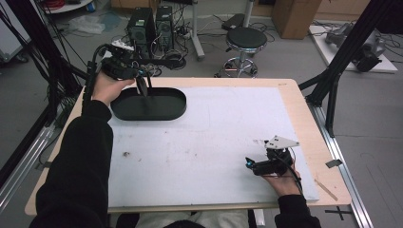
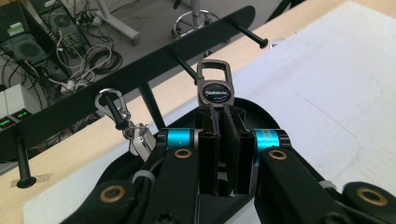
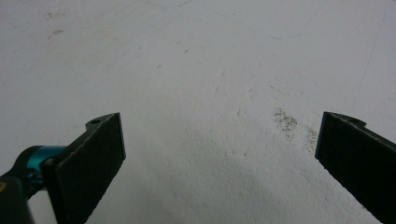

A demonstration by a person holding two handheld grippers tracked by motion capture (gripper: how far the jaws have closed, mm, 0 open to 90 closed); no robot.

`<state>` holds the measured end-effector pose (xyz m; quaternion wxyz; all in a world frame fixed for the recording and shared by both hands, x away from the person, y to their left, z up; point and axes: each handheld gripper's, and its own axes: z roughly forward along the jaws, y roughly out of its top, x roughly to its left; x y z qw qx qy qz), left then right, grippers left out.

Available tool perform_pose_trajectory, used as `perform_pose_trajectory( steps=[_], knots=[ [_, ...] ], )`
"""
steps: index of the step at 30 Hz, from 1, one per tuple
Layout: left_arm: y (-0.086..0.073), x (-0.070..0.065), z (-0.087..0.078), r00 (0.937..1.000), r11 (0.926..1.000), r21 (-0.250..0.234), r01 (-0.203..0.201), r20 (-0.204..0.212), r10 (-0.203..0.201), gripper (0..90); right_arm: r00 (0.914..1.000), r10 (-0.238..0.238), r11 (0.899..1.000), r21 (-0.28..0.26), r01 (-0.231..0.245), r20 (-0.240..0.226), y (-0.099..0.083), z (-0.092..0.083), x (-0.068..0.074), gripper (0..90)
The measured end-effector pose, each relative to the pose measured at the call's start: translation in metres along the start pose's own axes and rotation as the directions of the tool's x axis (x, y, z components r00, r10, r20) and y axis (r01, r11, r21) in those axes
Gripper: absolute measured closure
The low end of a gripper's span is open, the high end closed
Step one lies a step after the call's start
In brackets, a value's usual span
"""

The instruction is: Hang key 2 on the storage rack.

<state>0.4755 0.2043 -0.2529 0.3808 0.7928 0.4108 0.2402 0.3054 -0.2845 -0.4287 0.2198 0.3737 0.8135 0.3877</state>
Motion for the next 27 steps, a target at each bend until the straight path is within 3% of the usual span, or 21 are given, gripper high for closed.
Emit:
perform_pose_trajectory(
  steps=[3, 8, 14, 21, 27],
  knots=[
    [-0.001, 0.002, 0.003, 0.9996, 0.9998, 0.008, 0.018, -0.020, -0.018, 84.4, 1.0000, -0.002, 1.000, 0.000, 0.002, -0.001, 0.000, 0.000, 0.000, 0.8],
    [-0.003, 0.001, 0.011, 1.0000, 0.9999, 0.010, 0.010, 0.000, -0.010, 84.3, 1.0000, 0.000, 1.000, 0.003, 0.000, -0.001, -0.001, -0.001, 0.000, 0.8],
    [-0.007, -0.002, 0.023, 0.9996, 0.9995, 0.017, 0.026, -0.001, -0.026, 84.3, 1.0000, 0.002, 1.000, 0.004, -0.002, -0.003, -0.002, 0.000, -0.001, 0.8],
    [-0.009, -0.007, 0.029, 0.9992, 0.9992, 0.038, -0.009, -0.037, 0.011, 84.2, 1.0000, -0.005, 1.000, -0.001, 0.005, -0.004, -0.003, -0.001, -0.002, 0.8],
    [-0.013, -0.007, 0.030, 0.9989, 0.9987, 0.051, -0.007, -0.046, 0.009, 84.2, 1.0000, -0.005, 1.000, 0.004, 0.005, -0.007, -0.002, 0.001, -0.001, 0.8]
  ],
)
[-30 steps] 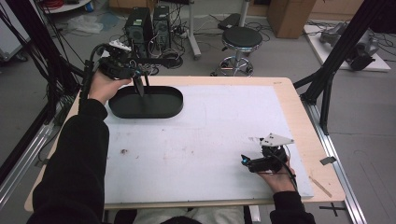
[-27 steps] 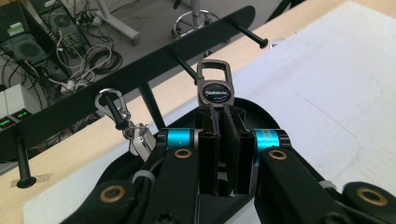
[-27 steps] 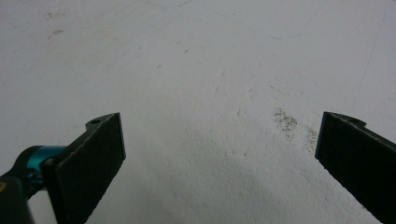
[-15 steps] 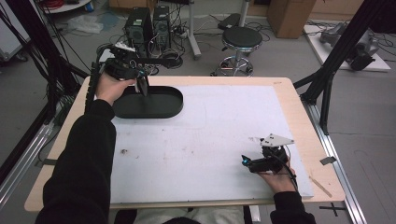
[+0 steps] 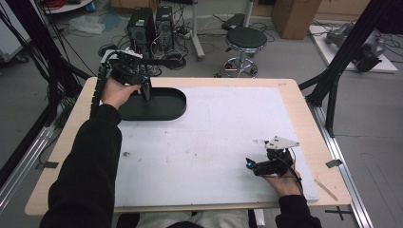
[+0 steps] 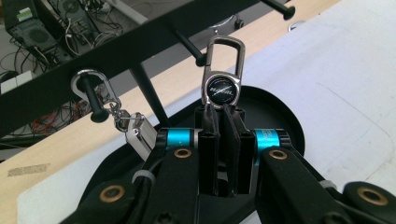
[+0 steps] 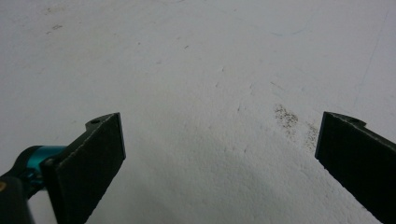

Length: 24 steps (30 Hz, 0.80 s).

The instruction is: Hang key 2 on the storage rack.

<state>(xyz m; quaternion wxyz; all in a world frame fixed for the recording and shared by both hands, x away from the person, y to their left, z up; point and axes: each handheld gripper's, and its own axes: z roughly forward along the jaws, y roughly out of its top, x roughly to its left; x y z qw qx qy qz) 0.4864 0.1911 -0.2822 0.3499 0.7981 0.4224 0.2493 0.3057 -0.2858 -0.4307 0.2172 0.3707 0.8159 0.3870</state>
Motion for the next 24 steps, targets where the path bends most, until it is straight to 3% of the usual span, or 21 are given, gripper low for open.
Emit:
perform_pose_trajectory(
  steps=[3, 5, 12, 16, 20, 24],
  knots=[
    [-0.004, 0.002, 0.001, 0.9997, 0.9993, -0.031, 0.020, -0.014, -0.020, 84.2, 1.0000, -0.001, 1.000, 0.005, 0.001, 0.001, 0.000, 0.001, 0.000, 0.8],
    [-0.006, 0.003, -0.001, 0.9990, 0.9972, -0.061, 0.044, 0.005, -0.044, 84.3, 1.0000, 0.000, 1.000, 0.006, 0.000, 0.000, 0.000, 0.001, 0.001, 0.8],
    [-0.003, -0.003, -0.012, 0.9981, 0.9911, -0.132, 0.016, 0.061, -0.008, 84.3, 1.0000, -0.002, 1.000, 0.013, 0.002, 0.001, 0.000, 0.002, 0.000, 0.8],
    [-0.003, -0.003, -0.011, 0.9991, 0.9911, -0.130, 0.028, 0.034, -0.024, 84.3, 1.0000, 0.000, 1.000, 0.014, 0.000, -0.001, 0.000, 0.002, 0.001, 0.8],
    [-0.003, 0.001, -0.011, 0.9990, 0.9908, -0.130, 0.038, -0.021, -0.041, 84.3, 1.0000, 0.000, 1.000, 0.013, 0.000, -0.001, 0.000, 0.002, 0.000, 0.8],
    [-0.005, 0.005, -0.007, 0.9982, 0.9931, -0.107, 0.049, -0.028, -0.052, 84.3, 1.0000, -0.004, 1.000, 0.015, 0.004, -0.002, 0.000, 0.003, 0.000, 0.8]
  ],
)
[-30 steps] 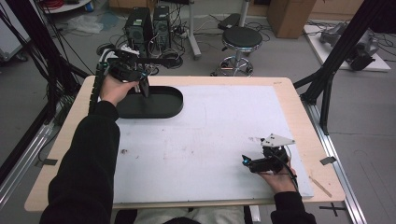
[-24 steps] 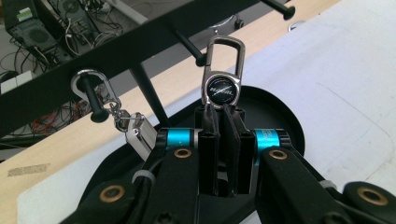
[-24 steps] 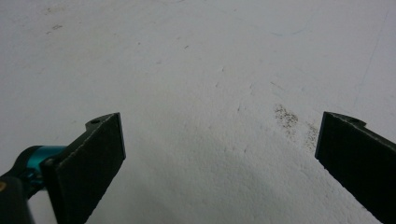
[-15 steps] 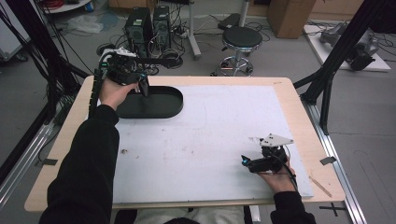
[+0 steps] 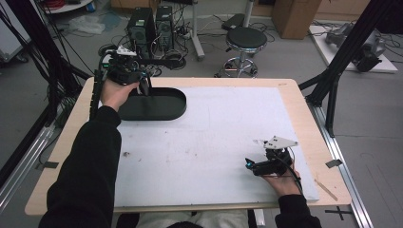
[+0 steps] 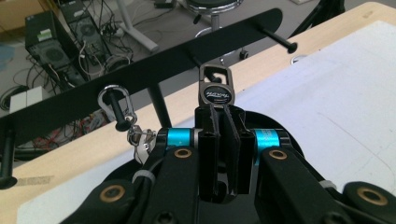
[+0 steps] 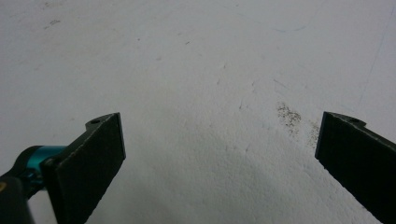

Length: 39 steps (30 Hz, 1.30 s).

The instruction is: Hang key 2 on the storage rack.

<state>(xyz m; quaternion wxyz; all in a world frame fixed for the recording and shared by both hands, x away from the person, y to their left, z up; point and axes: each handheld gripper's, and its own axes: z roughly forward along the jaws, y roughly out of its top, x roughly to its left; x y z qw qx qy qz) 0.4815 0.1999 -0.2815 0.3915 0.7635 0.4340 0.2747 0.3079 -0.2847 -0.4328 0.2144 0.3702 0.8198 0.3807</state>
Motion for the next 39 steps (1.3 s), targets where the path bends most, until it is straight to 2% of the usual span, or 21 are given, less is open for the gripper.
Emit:
perform_pose_trajectory(
  steps=[5, 10, 14, 16, 22, 25, 28, 30, 33, 35, 36, 38, 39],
  knots=[
    [-0.001, -0.002, 0.009, 1.0000, 0.9995, 0.030, -0.001, -0.005, 0.001, 84.3, 1.0000, 0.002, 1.000, -0.001, -0.002, -0.001, 0.000, -0.001, 0.000, 0.8],
    [-0.001, -0.006, 0.020, 0.9987, 0.9982, 0.057, -0.021, -0.046, 0.024, 84.2, 1.0000, 0.001, 1.000, 0.000, -0.001, -0.001, 0.000, 0.000, 0.000, 0.8],
    [-0.001, -0.007, 0.025, 0.9970, 0.9994, 0.035, -0.007, -0.077, 0.009, 83.3, 1.0000, 0.003, 1.000, 0.001, -0.003, -0.002, 0.000, 0.000, -0.001, 0.8],
    [-0.001, -0.007, 0.027, 0.9961, 0.9997, 0.017, -0.020, -0.086, 0.021, 82.8, 1.0000, 0.002, 1.000, 0.000, -0.002, 0.001, 0.000, 0.000, -0.001, 0.8],
    [0.001, -0.011, 0.039, 0.9936, 0.9992, 0.029, -0.027, -0.109, 0.030, 81.6, 1.0000, 0.002, 1.000, 0.001, -0.002, -0.003, 0.000, 0.000, 0.000, 0.8],
    [0.000, -0.011, 0.040, 0.9933, 0.9996, 0.018, -0.022, -0.113, 0.024, 74.8, 1.0000, 0.001, 1.000, -0.001, -0.001, -0.003, 0.000, 0.000, -0.001, 0.8],
    [0.002, -0.013, 0.034, 0.9866, 0.9978, -0.009, -0.066, -0.150, 0.064, 54.3, 1.0000, 0.001, 1.000, 0.002, -0.001, -0.001, -0.001, 0.000, -0.001, 0.8],
    [0.003, -0.013, 0.027, 0.9915, 0.9968, -0.046, -0.065, -0.115, 0.060, 42.7, 1.0000, 0.001, 1.000, 0.002, -0.001, 0.000, -0.001, -0.001, -0.001, 0.9],
    [0.002, -0.011, 0.021, 0.9989, 0.9970, -0.064, -0.043, -0.021, 0.042, 21.8, 1.0000, 0.007, 1.000, 0.002, -0.007, 0.001, -0.001, -0.002, 0.000, 0.9],
    [-0.001, -0.008, 0.020, 0.9986, 0.9993, -0.025, -0.029, 0.043, 0.030, 9.0, 1.0000, 0.007, 1.000, 0.001, -0.007, 0.002, -0.001, -0.002, 0.000, 0.8],
    [-0.002, -0.007, 0.019, 0.9981, 0.9996, -0.002, -0.030, 0.054, 0.030, 2.5, 1.0000, 0.004, 1.000, -0.002, -0.004, 0.001, -0.001, -0.002, 0.000, 0.8],
    [-0.008, -0.004, 0.017, 0.9951, 0.9996, 0.012, -0.024, 0.096, 0.023, 1.7, 1.0000, -0.002, 1.000, -0.002, 0.002, -0.002, -0.001, -0.002, 0.001, 0.8],
    [-0.009, -0.003, 0.016, 0.9944, 0.9997, 0.019, -0.017, 0.105, 0.014, 1.7, 1.0000, 0.003, 1.000, 0.000, -0.003, -0.004, 0.000, -0.002, 0.001, 0.8]
  ],
)
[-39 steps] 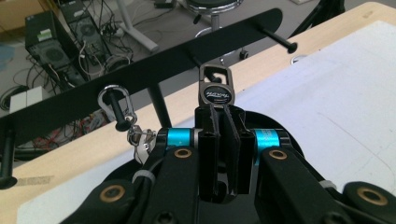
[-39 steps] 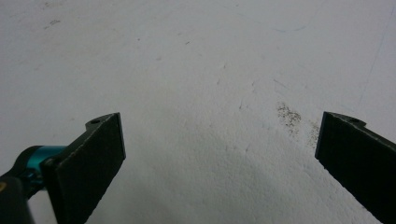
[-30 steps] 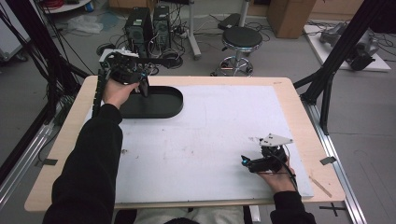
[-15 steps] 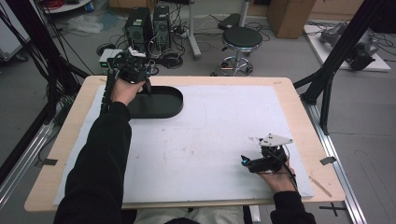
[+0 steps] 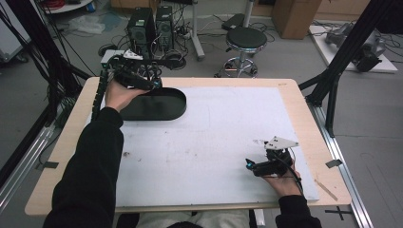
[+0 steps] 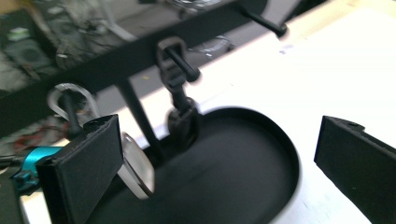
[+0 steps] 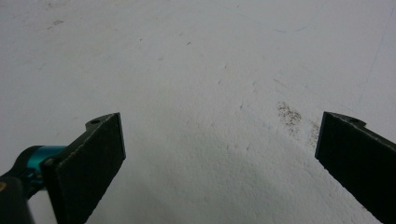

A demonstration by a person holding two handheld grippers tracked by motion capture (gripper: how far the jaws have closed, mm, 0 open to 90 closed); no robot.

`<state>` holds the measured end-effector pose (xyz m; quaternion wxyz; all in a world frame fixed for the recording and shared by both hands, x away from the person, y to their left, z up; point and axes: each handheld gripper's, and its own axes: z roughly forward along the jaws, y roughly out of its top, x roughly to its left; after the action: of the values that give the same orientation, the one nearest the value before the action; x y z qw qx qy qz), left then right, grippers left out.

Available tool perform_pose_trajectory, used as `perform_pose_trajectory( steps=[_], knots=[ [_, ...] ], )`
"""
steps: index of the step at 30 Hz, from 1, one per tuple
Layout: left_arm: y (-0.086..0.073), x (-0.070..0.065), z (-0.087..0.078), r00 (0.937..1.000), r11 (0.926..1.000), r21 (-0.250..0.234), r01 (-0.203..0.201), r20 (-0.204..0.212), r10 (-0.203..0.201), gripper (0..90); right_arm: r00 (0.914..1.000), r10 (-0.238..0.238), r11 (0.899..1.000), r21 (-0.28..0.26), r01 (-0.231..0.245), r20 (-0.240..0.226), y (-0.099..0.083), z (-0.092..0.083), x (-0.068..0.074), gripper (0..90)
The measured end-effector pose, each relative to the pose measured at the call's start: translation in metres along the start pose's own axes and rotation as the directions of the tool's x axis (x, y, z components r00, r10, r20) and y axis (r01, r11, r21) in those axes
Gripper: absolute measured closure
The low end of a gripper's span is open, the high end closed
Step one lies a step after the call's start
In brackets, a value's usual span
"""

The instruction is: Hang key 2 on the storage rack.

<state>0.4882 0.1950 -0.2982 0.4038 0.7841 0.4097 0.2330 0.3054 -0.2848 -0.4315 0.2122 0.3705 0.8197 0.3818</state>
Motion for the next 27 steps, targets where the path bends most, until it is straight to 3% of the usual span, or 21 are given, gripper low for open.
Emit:
perform_pose_trajectory(
  steps=[4, 10, 19, 22, 27],
  knots=[
    [-0.012, 0.003, -0.006, 0.9973, 0.9990, 0.034, 0.027, 0.067, -0.030, 1.7, 1.0000, -0.007, 1.000, -0.002, 0.007, -0.002, 0.001, 0.002, 0.000, 0.8],
    [-0.028, 0.002, -0.017, 0.9890, 0.9987, 0.036, 0.037, 0.142, -0.042, 1.7, 1.0000, -0.006, 1.000, -0.003, 0.006, -0.006, 0.003, 0.003, 0.001, 0.8],
    [-0.047, -0.003, -0.033, 0.9847, 0.9997, 0.003, 0.026, 0.172, -0.026, 1.7, 1.0000, -0.004, 1.000, -0.001, 0.004, -0.001, 0.004, 0.004, 0.001, 0.8],
    [-0.054, -0.002, -0.038, 0.9786, 0.9989, 0.000, 0.048, 0.200, -0.047, 1.7, 1.0000, -0.004, 1.000, -0.001, 0.004, 0.000, 0.004, 0.004, 0.001, 0.8],
    [-0.061, 0.000, -0.046, 0.9774, 0.9982, -0.009, 0.060, 0.204, -0.057, 1.7, 1.0000, -0.002, 1.000, 0.000, 0.002, 0.000, 0.004, 0.004, 0.001, 0.8]
  ],
)
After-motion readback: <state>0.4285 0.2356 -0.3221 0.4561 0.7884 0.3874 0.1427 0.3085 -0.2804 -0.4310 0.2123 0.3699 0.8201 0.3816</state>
